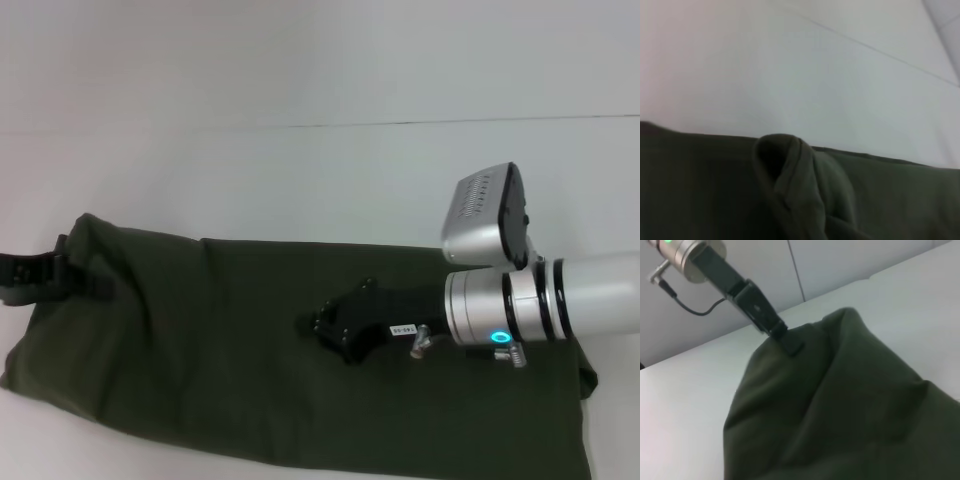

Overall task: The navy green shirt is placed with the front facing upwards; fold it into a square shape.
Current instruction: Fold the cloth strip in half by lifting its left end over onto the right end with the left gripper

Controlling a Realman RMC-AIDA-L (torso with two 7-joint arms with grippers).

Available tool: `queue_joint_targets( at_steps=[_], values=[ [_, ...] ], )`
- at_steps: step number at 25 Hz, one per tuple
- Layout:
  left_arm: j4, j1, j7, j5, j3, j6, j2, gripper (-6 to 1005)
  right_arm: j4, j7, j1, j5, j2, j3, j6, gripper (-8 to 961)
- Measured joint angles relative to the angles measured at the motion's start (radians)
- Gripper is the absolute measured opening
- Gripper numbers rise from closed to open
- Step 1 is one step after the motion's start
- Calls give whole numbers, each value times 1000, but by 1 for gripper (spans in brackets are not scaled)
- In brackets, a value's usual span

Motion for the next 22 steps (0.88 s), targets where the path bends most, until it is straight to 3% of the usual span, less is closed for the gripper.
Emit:
queue_joint_targets(
  at_steps=[7, 22],
  values=[
    [58, 33, -72, 10, 96, -37, -4, 135, -14, 6, -20, 34, -8, 1, -20, -2],
    [142, 40, -188, 135, 152, -91, -16, 161, -85, 14, -98, 125, -12, 2, -110, -1]
  ],
)
